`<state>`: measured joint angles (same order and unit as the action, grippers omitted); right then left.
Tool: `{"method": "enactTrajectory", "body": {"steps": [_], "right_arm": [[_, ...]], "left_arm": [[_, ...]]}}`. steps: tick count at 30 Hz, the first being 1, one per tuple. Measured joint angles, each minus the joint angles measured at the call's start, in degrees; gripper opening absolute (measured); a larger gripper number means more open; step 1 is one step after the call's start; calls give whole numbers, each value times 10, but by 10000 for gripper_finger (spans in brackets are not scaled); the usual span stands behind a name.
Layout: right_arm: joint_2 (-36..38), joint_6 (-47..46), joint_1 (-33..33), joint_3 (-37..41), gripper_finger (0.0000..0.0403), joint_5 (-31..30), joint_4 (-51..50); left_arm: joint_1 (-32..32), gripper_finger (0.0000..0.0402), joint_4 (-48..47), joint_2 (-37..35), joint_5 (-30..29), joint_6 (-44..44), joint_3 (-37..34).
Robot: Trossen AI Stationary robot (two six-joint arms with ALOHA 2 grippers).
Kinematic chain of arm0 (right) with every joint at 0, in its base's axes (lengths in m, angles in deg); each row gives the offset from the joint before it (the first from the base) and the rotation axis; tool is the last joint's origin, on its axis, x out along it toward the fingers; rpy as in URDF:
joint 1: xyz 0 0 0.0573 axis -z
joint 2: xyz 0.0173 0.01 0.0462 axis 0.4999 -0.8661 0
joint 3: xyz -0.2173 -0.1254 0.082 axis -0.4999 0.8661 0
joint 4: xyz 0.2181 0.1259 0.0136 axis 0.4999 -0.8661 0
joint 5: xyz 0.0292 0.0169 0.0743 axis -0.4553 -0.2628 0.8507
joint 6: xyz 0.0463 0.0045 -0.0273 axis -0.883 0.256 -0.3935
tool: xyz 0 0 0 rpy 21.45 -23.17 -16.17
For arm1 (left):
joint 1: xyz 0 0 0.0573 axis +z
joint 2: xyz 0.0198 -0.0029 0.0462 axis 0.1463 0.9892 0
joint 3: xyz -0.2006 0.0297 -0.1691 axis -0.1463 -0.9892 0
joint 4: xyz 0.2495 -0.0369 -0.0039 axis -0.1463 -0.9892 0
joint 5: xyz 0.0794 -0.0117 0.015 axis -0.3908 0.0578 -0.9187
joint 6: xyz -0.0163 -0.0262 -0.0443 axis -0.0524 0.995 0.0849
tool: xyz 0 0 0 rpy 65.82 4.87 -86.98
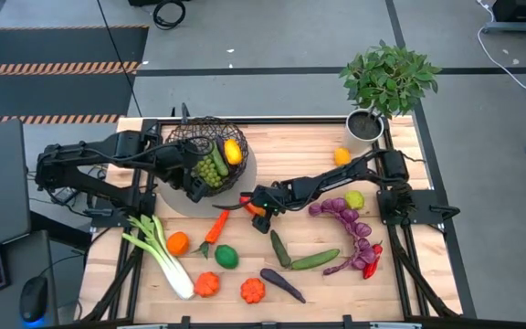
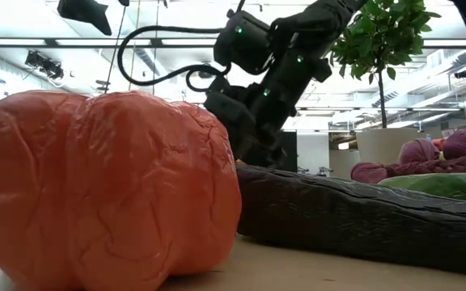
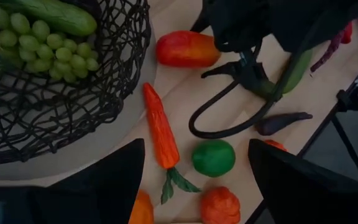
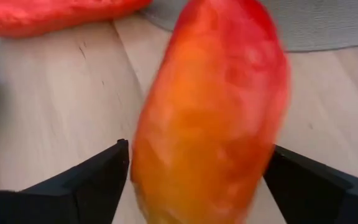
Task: Build produce basket
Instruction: Put the orange mango into the black wire basket
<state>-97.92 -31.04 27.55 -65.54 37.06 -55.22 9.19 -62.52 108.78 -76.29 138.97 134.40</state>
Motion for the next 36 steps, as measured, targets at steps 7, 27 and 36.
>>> {"method": "enactTrajectory", "body": {"steps": [7,27,36], "right_arm": [[17,18,2,0,253,-6,-13],[195,64,7,0,252,22,-39],[182,59,59,0,254,14,44]], "left_arm": [[0,293,1,0,0,0,0],[14,293,14,0,0,-15,0],[45,293,219,-10,16,-36,0]]}}
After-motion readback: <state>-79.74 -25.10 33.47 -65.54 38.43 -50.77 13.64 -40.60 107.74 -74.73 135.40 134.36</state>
